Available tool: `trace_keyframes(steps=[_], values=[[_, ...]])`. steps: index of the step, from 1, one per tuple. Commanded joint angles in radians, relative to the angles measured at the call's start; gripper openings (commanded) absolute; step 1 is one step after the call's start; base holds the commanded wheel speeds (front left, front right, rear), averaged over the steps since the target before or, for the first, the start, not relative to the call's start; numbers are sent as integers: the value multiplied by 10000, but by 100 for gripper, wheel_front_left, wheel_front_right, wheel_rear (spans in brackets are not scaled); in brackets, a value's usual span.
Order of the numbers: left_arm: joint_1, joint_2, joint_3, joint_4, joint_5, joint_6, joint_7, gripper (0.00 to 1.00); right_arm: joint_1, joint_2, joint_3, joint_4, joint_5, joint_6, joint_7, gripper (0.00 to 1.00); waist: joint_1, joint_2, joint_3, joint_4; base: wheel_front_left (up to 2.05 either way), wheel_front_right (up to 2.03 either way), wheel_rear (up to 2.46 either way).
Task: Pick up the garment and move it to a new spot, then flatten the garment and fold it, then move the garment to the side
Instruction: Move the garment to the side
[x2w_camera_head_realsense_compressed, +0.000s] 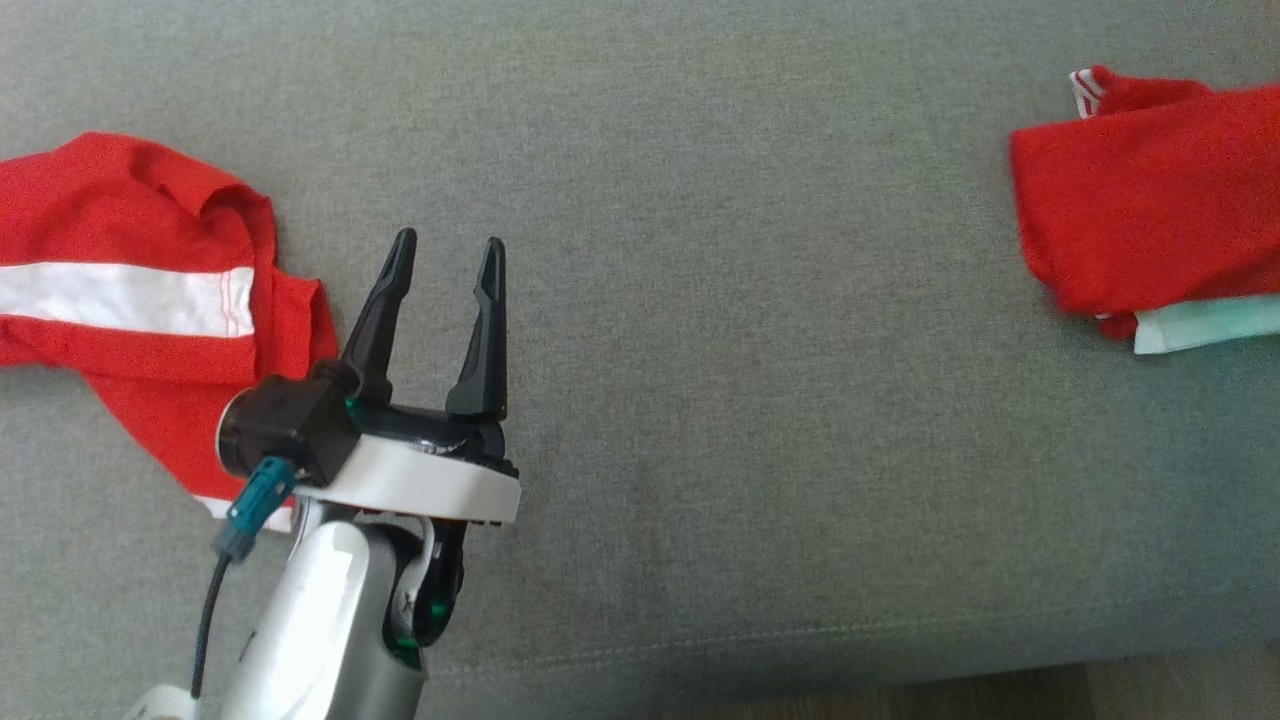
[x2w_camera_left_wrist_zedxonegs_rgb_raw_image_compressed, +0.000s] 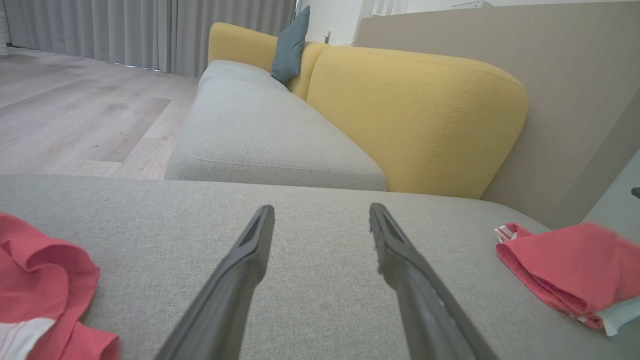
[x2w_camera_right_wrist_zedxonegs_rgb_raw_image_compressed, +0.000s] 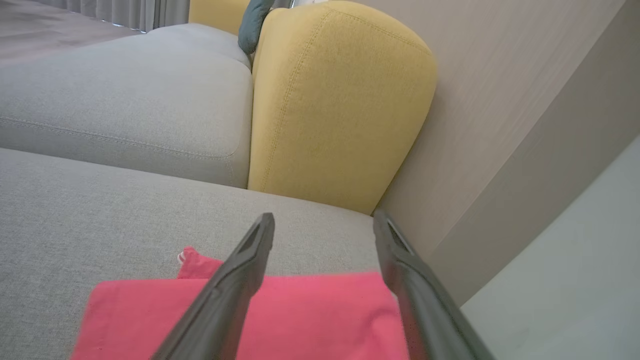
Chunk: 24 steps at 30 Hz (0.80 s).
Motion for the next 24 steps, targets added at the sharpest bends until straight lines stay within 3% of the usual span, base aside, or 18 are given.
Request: trace_keyframes(steps=[1,11,24], values=[[-293,66,322,-296,7,0,-53,100,-18,-192,115,-404,52,-7,-40,100,-1,0,-42,-2,0,0,0],[-163,66,277,-258,-194,135,-53,100,129,385,728,-1053,354,-7,-475,100,-1,0,-699,32,0,0,0],[520,66,266,-341,-476,423,-53,100,1827,2692,1702,-2060,771,-7,-1068,100,-1,0,-2201,260,0,0,0]])
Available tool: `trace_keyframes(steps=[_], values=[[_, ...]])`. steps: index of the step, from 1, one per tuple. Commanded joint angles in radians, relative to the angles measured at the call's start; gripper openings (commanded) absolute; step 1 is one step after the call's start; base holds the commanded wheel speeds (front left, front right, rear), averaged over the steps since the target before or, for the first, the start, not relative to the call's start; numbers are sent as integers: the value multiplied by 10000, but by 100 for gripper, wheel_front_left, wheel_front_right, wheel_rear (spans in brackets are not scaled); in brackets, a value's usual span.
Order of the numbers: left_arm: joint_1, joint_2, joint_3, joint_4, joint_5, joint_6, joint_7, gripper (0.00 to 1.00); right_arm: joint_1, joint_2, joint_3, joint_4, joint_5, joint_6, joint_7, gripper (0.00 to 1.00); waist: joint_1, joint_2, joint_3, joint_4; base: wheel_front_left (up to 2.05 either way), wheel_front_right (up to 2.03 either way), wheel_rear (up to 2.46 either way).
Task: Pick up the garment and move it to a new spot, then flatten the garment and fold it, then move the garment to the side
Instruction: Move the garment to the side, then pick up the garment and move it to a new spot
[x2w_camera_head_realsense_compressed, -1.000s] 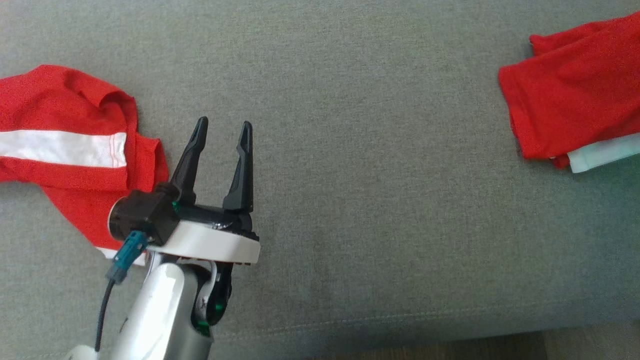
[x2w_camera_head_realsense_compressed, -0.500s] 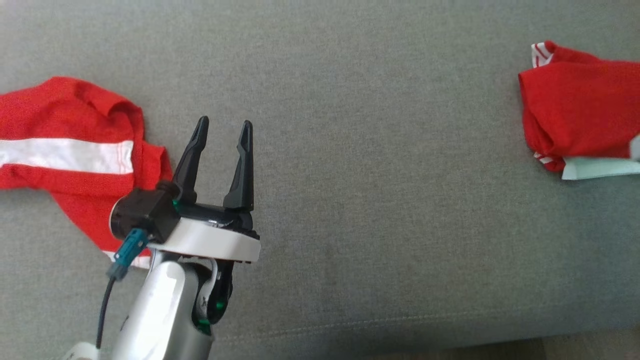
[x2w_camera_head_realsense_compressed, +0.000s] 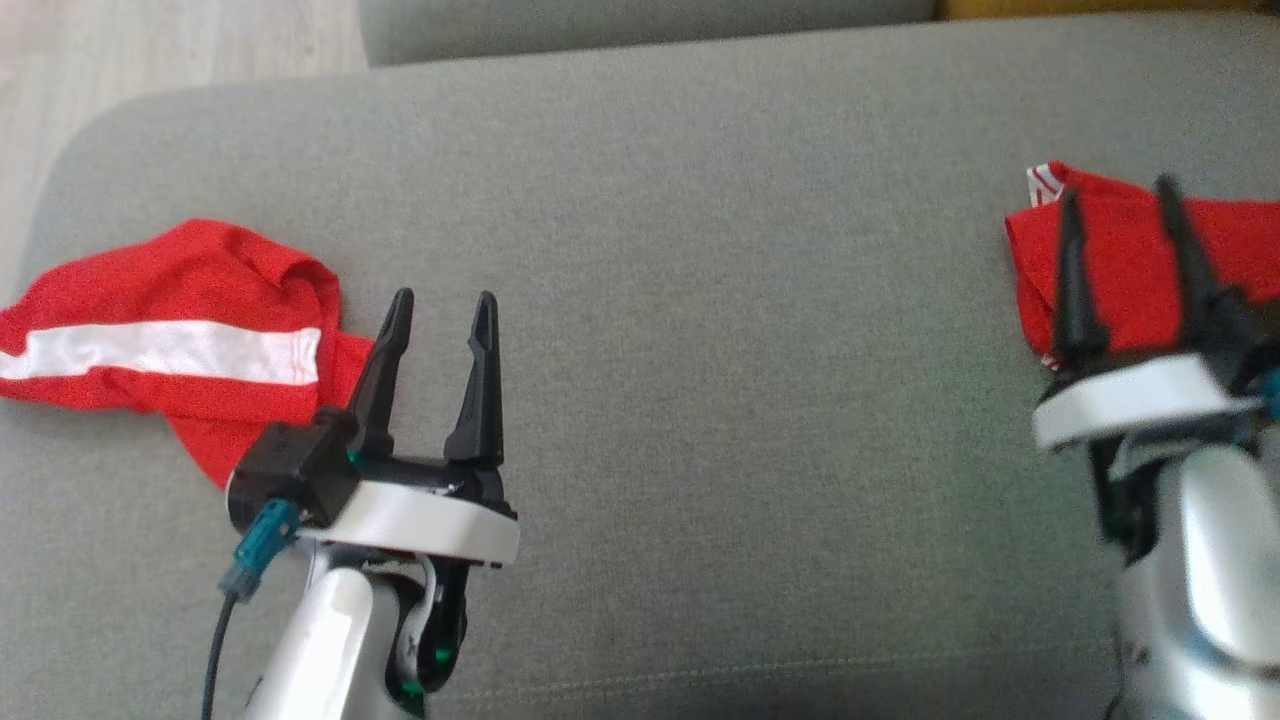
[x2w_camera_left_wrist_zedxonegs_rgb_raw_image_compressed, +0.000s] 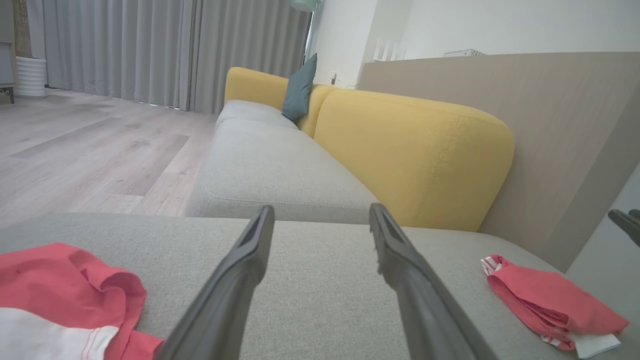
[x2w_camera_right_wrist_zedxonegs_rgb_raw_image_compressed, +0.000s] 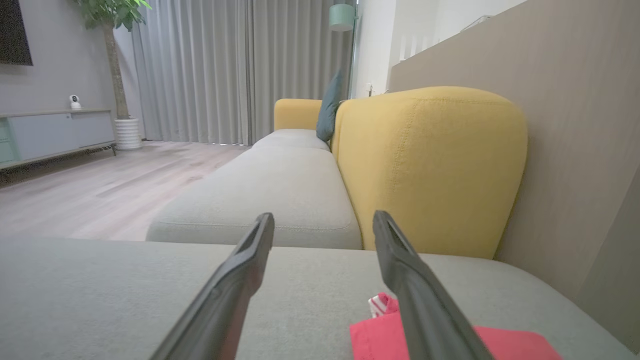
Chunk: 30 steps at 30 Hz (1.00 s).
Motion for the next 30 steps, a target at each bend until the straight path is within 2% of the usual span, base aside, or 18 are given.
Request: trace_keyframes(steps=[1,5,14,30], values=[[-129,66,297,-372,-127,76,-51,100,245,160,375,-493,140,-7,-112,100,0,0,-356,101,0,0,0],[164,66,257,-359,-165,103,-51,100,1082,387,552,-797,385,-7,-224,100,0,0,-667,161,0,0,0],[723,66,251,-284,-185,127,-51,100,2268,422,928,-972,1605,-7,-696,100,0,0,-980,213,0,0,0],[796,66,225,-255,-233,166,-51,100,2542,424,1317,-813,2001,-7,-1024,100,0,0,-949,177,0,0,0]])
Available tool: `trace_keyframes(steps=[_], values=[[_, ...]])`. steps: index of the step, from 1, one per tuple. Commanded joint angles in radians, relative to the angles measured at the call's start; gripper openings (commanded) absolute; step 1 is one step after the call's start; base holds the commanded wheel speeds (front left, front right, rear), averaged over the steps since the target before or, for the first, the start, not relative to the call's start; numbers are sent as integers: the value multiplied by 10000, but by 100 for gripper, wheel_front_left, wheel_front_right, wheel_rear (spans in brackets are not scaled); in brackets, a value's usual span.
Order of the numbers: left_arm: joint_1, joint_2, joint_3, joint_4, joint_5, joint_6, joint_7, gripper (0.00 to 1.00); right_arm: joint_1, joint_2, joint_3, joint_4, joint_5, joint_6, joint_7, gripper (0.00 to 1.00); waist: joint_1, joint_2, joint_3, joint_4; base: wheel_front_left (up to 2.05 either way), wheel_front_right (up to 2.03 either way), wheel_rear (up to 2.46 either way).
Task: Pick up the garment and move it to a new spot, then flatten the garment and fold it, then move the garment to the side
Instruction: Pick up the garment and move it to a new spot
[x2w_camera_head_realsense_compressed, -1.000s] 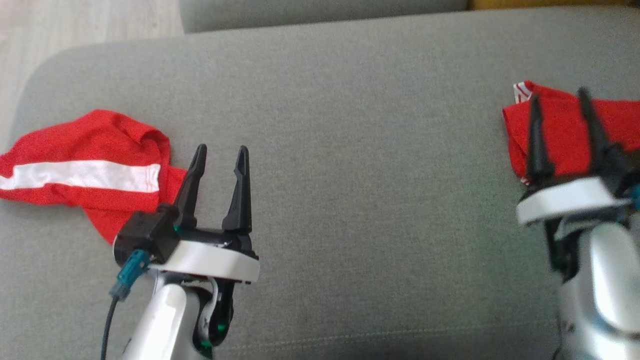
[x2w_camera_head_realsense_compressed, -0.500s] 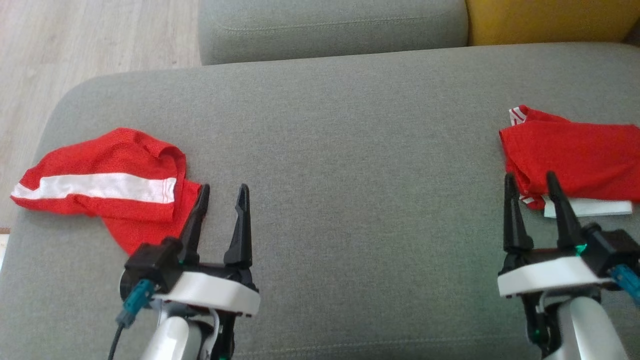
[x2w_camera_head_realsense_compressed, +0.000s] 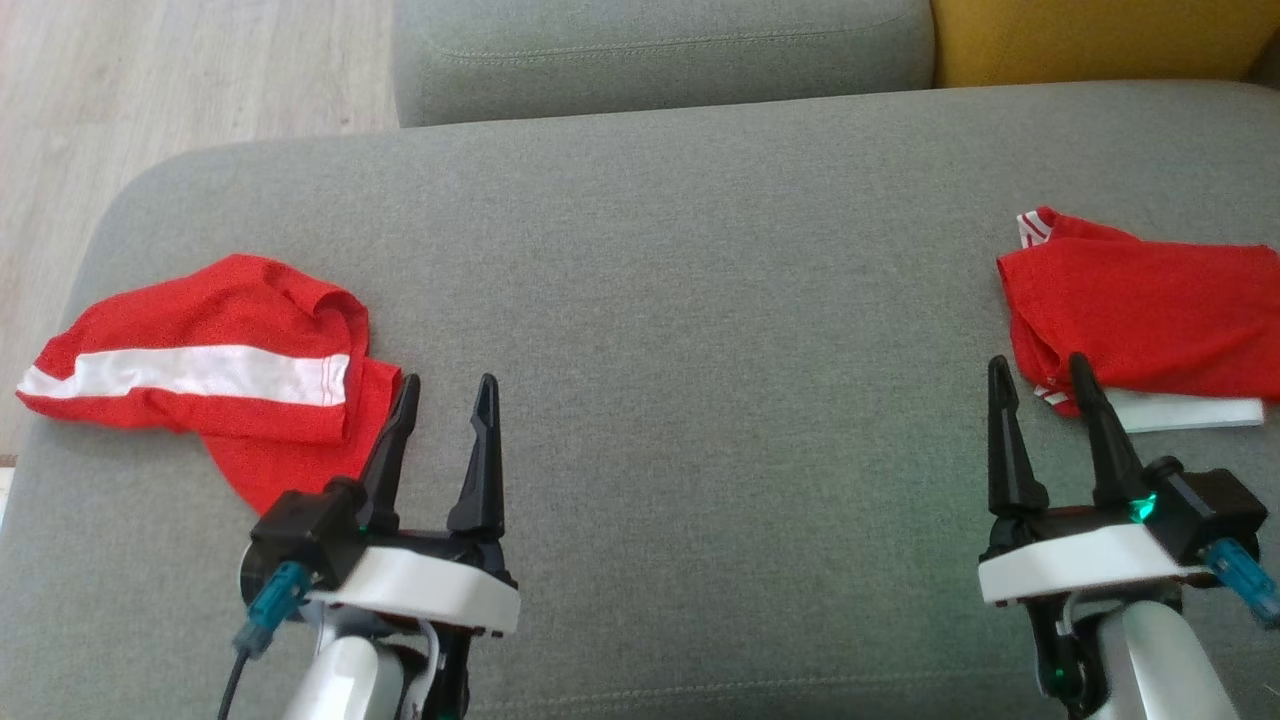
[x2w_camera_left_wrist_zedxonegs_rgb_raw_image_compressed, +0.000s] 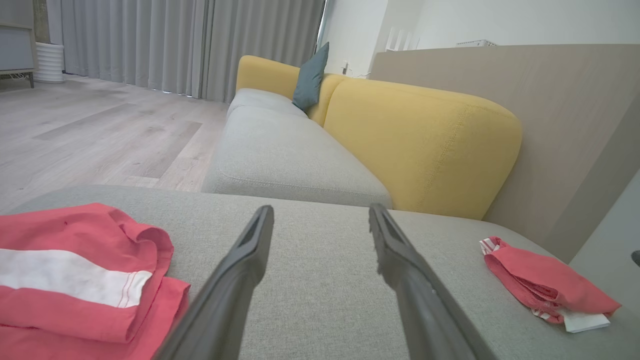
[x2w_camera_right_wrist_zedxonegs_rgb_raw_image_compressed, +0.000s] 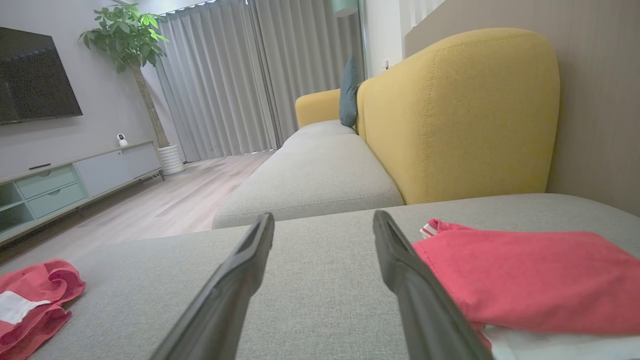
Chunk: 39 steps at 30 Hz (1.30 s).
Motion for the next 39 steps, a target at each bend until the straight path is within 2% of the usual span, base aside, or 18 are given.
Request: trace_keyframes(steps=[1,12,17,25,39], values=[[-368,37,259,-374,-58,73,-53,100,-229,-31,253,-299,77,-7,-135,100,0,0,-5,1,0,0,0],[-310,37,214,-386,-46,80,-53,100,-178,-30,320,-215,184,-7,-184,100,0,0,-28,41,0,0,0],[-390,37,252,-410,-47,68,-53,100,-160,-30,356,-245,225,-7,-195,100,0,0,11,303,0,0,0],[-430,37,344,-477,-82,130,-53,100,-79,-30,720,-253,235,-7,-194,100,0,0,-29,1147,0,0,0],[-165,37,836,-462,34,211,-53,100,105,-30,1278,-173,381,-7,-80,100,0,0,-315,3364,0,0,0]])
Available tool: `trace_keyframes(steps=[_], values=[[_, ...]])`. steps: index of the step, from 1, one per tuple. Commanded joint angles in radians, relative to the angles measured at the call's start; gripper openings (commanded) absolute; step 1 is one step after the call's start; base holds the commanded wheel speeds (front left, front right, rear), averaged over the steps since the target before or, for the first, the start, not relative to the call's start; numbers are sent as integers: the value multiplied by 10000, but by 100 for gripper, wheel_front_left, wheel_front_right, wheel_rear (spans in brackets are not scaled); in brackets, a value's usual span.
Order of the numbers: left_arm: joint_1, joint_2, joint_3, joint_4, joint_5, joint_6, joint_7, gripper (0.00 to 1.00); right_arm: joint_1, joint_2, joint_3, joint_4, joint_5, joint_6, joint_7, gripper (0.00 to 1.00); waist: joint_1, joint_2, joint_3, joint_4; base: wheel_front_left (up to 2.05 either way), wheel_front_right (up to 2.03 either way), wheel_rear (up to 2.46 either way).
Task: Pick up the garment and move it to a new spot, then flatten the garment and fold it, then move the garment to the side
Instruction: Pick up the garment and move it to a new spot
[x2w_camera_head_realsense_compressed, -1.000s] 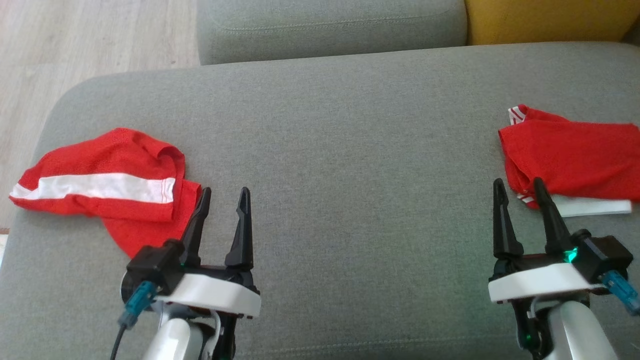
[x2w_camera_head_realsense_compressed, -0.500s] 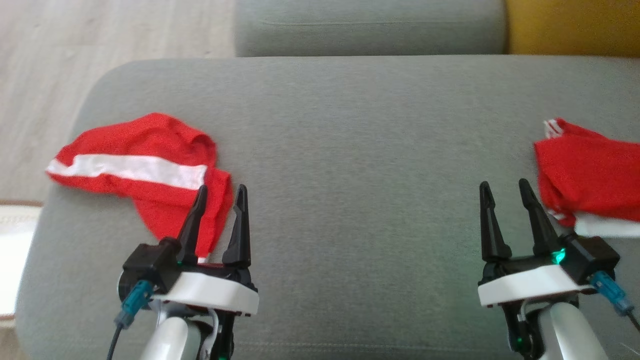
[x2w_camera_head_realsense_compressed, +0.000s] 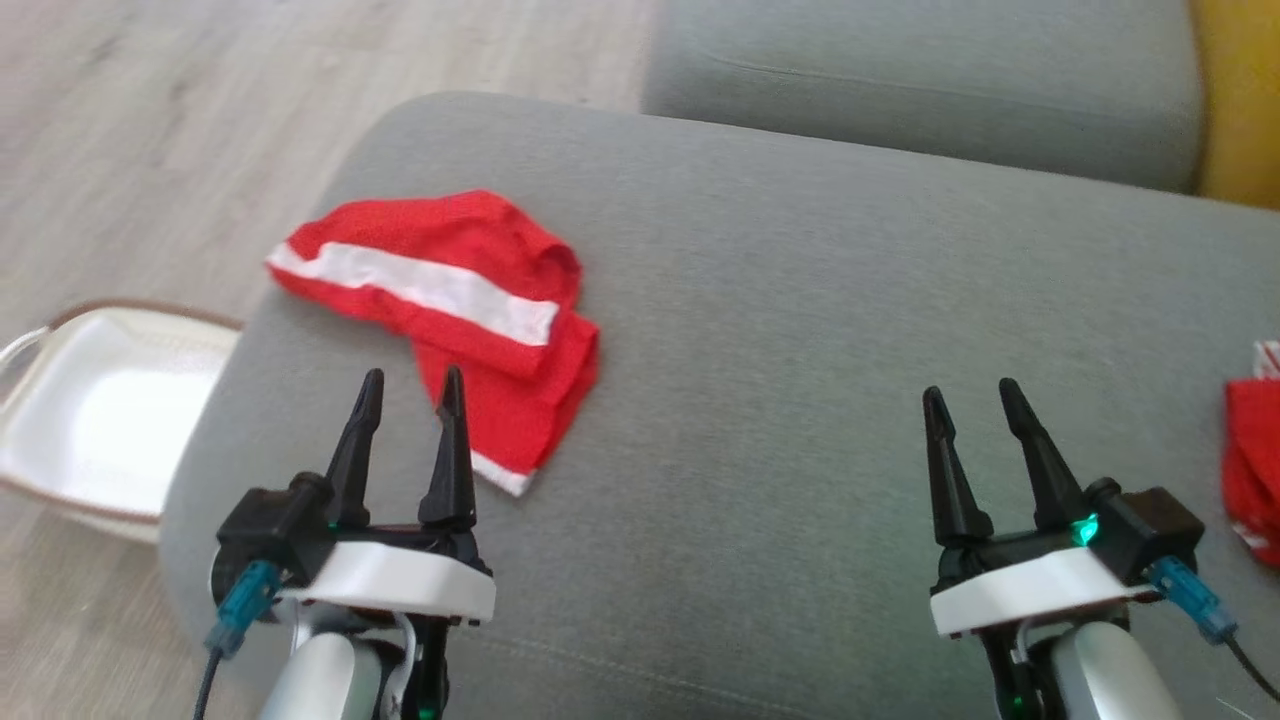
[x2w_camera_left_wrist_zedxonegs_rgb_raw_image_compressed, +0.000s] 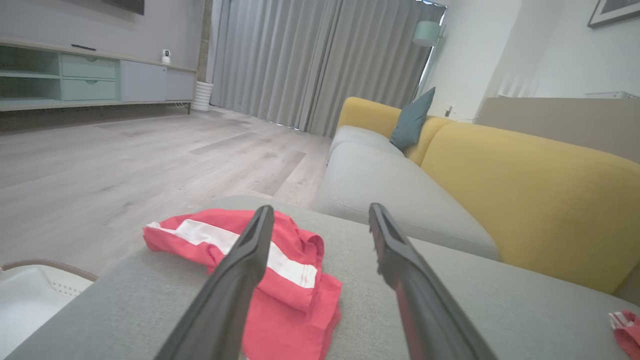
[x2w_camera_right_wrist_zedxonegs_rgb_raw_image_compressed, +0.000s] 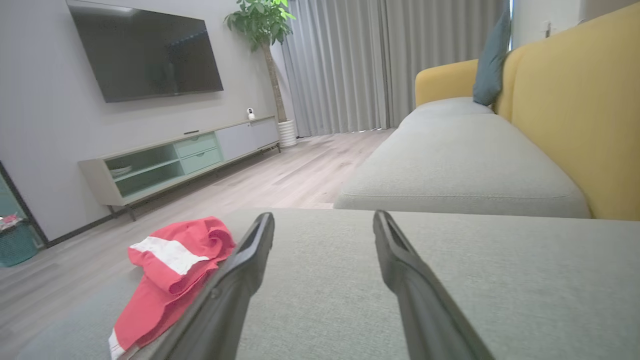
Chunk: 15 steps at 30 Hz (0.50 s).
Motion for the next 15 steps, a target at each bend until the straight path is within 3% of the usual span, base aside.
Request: trace_keyframes(steps=[1,8,15], values=[[-178,31,415,-341,52,47,-53,100,-134,-30,249,-260,67,-7,-11,100,0,0,-82,373,0,0,0],[-107,31,515,-324,106,45,-53,100,-91,-30,377,-175,229,-7,-31,100,0,0,-139,941,0,0,0],[-77,31,652,-380,136,34,-53,100,-144,-30,448,-127,260,-7,-54,100,0,0,-37,973,0,0,0]])
